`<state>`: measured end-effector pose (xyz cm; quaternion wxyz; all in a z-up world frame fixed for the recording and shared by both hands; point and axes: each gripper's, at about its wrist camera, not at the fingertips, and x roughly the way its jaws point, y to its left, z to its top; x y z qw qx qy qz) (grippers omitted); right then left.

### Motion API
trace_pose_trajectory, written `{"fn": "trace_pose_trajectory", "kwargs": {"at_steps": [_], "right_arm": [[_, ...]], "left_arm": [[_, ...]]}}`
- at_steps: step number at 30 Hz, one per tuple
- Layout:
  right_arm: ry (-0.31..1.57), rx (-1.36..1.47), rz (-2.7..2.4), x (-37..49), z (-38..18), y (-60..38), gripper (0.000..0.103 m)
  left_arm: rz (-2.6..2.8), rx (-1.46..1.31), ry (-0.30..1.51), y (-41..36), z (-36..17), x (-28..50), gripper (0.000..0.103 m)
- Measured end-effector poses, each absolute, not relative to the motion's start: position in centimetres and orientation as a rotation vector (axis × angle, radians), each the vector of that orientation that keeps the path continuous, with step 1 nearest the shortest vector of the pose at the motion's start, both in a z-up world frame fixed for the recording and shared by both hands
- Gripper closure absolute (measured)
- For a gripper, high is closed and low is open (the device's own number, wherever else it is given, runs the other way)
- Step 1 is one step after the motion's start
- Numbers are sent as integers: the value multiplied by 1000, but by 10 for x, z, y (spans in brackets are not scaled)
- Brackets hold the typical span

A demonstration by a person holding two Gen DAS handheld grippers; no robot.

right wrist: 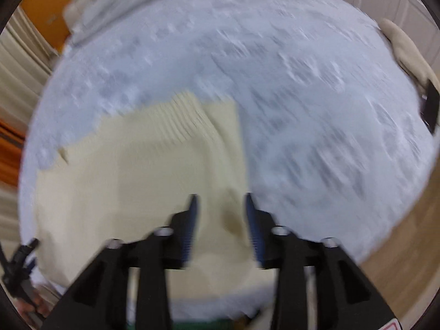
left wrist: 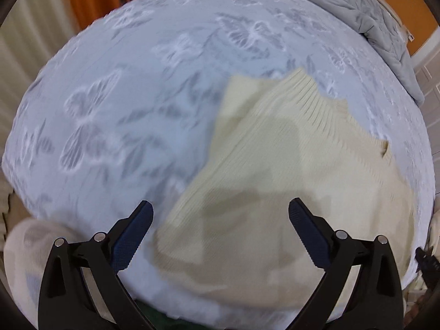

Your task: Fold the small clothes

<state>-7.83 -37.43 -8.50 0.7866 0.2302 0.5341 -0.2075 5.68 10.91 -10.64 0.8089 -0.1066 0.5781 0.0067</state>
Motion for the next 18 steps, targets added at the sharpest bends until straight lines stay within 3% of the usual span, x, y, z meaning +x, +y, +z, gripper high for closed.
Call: {"fn": "trace_pose_trajectory", "kwargs": {"at_steps": [3,5,6,10,14,18], "right_arm": [[1238,534,-442,-99,-111,-374,52],[1273,548,-417,-105,-126,-371,90],[1260,546,-414,-107,-124,-370,95],[1184,456,-466,-114,-101,-361,96],[1338,421,-517,-110,-129,-359,89],[1149,359,-508,-114,-82,-333,82]], "left_arm": [[14,-228,1272,114,-121,39,6],[5,-224,1277,116,-129,32,6],[-5,-228,1265,118,-132,29,5],[-18,-245,1249,122,-134,27,5],[-24,-227,1228,122,-134,24,5],[-14,-210,1216,121,-131,22,5]]}}
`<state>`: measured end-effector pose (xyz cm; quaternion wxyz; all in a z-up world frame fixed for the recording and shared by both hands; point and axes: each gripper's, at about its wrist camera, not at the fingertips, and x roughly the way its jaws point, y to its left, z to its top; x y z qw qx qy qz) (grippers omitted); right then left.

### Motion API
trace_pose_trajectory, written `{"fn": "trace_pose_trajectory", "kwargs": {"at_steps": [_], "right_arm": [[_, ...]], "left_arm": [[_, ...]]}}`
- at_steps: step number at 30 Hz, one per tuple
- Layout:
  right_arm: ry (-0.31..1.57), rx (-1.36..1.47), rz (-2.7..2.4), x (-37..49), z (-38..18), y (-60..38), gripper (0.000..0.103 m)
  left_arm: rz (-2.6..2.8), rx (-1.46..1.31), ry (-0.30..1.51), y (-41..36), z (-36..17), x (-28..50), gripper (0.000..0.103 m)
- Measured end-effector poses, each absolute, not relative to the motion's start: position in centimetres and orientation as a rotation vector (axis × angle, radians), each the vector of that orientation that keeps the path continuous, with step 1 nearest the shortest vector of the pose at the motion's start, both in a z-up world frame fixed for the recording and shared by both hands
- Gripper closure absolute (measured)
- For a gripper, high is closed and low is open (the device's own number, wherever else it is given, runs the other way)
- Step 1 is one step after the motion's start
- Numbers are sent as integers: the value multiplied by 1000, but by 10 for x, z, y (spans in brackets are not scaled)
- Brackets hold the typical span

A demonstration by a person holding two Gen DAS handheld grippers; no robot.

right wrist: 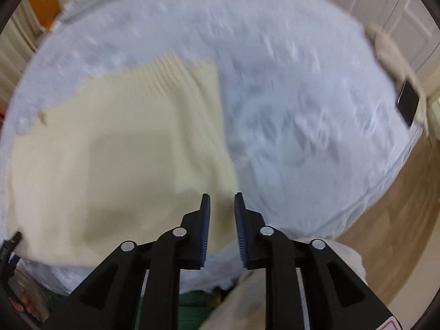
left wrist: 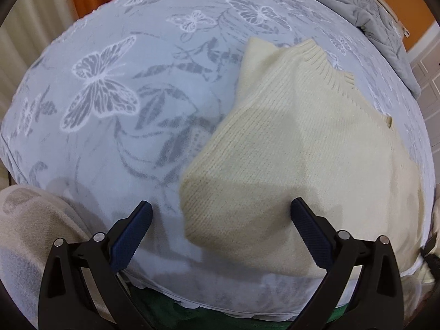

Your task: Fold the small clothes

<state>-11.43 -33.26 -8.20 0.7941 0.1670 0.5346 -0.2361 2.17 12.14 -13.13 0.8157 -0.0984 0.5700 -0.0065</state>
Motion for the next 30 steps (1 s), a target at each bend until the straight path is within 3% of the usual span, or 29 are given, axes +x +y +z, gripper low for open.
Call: {"fn": "trace_pose_trajectory", "kwargs": {"at_steps": [15,30], "right_arm": [[1239,253,-114,-37,-83,-183,82],[1255,317,-102,75,-90,-156,82]], "left_arm": [[-28,-178,1195,116,-133,22,5],[-102,-427,1188,145,-136,25,5]]}}
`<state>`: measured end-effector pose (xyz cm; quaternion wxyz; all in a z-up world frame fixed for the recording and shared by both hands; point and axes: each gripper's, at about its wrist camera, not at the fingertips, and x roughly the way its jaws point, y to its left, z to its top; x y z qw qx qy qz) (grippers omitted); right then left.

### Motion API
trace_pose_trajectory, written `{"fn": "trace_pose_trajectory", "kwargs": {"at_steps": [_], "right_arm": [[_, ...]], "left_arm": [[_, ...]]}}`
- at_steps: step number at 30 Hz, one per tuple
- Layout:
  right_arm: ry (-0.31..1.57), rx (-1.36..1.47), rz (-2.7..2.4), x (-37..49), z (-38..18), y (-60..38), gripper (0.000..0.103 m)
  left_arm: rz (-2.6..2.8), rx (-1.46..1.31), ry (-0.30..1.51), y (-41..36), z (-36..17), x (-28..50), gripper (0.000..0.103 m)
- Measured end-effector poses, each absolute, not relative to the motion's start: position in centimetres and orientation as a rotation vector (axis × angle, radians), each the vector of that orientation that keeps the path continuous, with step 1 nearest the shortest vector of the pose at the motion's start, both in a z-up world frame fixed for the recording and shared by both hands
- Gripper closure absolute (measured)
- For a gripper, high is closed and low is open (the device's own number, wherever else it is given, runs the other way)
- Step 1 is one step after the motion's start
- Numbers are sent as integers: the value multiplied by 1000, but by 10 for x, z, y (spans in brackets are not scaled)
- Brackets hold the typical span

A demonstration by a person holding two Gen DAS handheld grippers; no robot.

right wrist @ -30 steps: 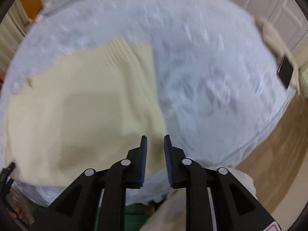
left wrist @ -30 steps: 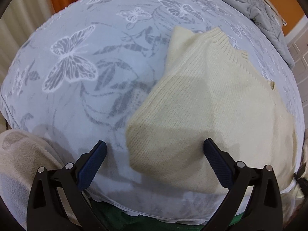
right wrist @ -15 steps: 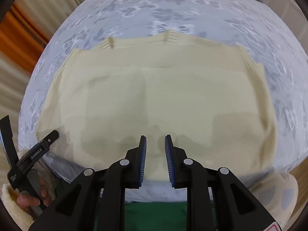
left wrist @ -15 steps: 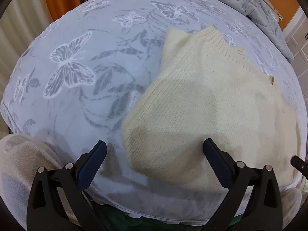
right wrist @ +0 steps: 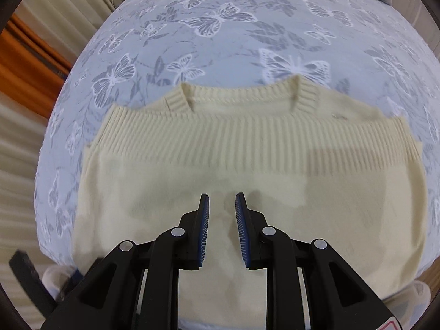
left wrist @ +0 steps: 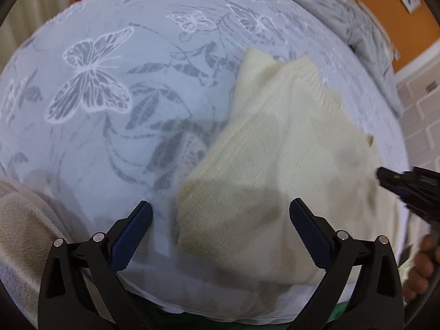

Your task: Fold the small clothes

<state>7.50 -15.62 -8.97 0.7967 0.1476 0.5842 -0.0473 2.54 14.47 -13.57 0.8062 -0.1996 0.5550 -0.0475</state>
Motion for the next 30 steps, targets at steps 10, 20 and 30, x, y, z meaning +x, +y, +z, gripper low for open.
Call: {"fn": "trace_pose_trajectory", "kwargs": {"at_steps": [10,20,30], "right_arm": [[1376,214,-121,117,-126,-136,80],[1380,182,-100,124,-130,-135,80],[1211,359,-1,71,-87,-157,80]], "left_arm": [[-97,-468,1190,145,-140,32,5],[-164,-644,1171,163,-145,43,6],[-246,-640,1182,160,-134,51,76]]}}
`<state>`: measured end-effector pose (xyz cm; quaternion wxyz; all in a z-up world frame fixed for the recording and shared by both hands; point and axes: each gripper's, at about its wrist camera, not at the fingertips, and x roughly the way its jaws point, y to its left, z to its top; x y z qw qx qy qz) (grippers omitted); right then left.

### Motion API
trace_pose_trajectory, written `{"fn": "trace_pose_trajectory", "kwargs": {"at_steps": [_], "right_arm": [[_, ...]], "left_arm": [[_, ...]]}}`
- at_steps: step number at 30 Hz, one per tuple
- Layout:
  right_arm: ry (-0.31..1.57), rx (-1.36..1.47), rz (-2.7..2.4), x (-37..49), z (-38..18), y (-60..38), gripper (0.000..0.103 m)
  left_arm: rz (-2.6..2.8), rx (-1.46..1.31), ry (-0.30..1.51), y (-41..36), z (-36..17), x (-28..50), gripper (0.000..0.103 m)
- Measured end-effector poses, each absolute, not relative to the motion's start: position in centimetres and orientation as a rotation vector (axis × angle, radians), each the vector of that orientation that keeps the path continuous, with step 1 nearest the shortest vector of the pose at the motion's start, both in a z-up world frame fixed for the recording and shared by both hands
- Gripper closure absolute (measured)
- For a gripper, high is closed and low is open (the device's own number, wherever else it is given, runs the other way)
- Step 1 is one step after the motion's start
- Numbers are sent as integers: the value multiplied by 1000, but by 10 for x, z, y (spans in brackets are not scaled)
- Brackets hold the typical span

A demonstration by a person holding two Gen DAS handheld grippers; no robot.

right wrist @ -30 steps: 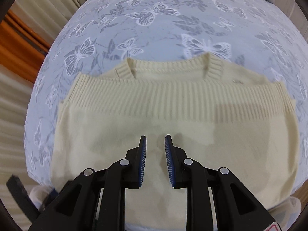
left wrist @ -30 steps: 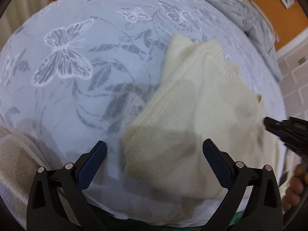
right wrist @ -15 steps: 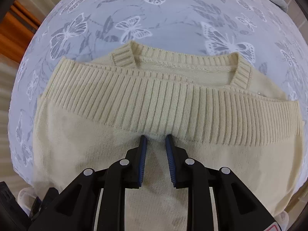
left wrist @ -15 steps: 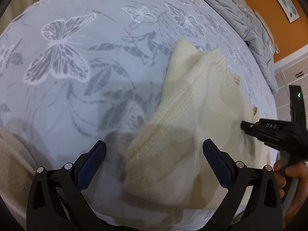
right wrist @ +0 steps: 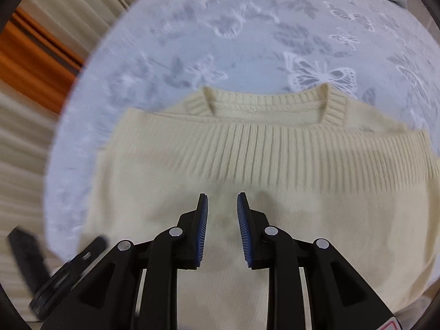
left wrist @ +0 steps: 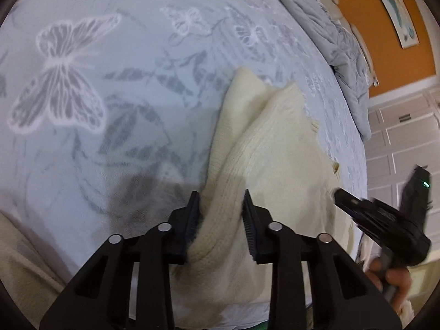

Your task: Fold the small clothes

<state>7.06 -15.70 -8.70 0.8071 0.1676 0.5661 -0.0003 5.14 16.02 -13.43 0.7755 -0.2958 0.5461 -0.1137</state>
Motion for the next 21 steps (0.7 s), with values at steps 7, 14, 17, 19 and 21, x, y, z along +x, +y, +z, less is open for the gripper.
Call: {"fn": "trace_pose_trajectory", "kwargs": {"at_steps": [7,14,17,19,21], "right_arm": [[1206,328,-20,4,-93,-167,80],[1202,427,-40,29,-102,-186,78],[1278,475,-49,47,-123,-191,76],[1282,444,-38,50,-126,-188,67],[1270,417,2,50,-124,-181,54]], "left_arm": [[-144,-721,1230,163,-138,52,29],[-165,-760,1223,153,-145,60,50],[-188,-703,1255,143,-143,65,72],[-206,-713,1232,142,-133,64,78],[-253,-675,1173,135,-107,59,81]]}}
